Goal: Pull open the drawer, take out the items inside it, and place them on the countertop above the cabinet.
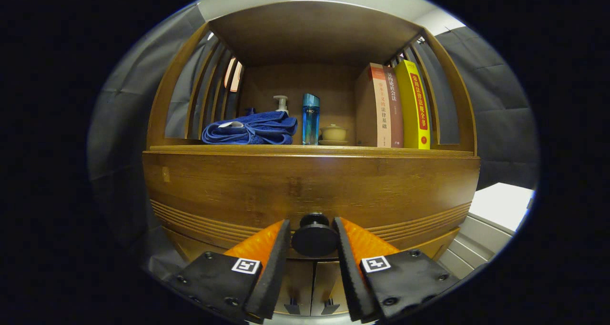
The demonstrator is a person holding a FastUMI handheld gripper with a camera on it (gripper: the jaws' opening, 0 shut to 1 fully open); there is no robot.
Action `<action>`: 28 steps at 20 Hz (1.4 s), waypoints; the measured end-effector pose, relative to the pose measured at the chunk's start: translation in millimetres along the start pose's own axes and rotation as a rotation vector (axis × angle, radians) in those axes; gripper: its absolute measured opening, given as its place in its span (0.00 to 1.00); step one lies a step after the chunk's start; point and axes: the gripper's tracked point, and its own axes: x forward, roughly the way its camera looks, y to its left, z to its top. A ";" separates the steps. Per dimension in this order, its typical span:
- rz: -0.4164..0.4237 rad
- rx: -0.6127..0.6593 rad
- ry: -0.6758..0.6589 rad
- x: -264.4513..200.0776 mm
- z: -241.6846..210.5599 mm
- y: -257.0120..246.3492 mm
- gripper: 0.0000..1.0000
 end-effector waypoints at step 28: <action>-0.038 0.021 0.002 -129.1 17.4 -8.4 0.41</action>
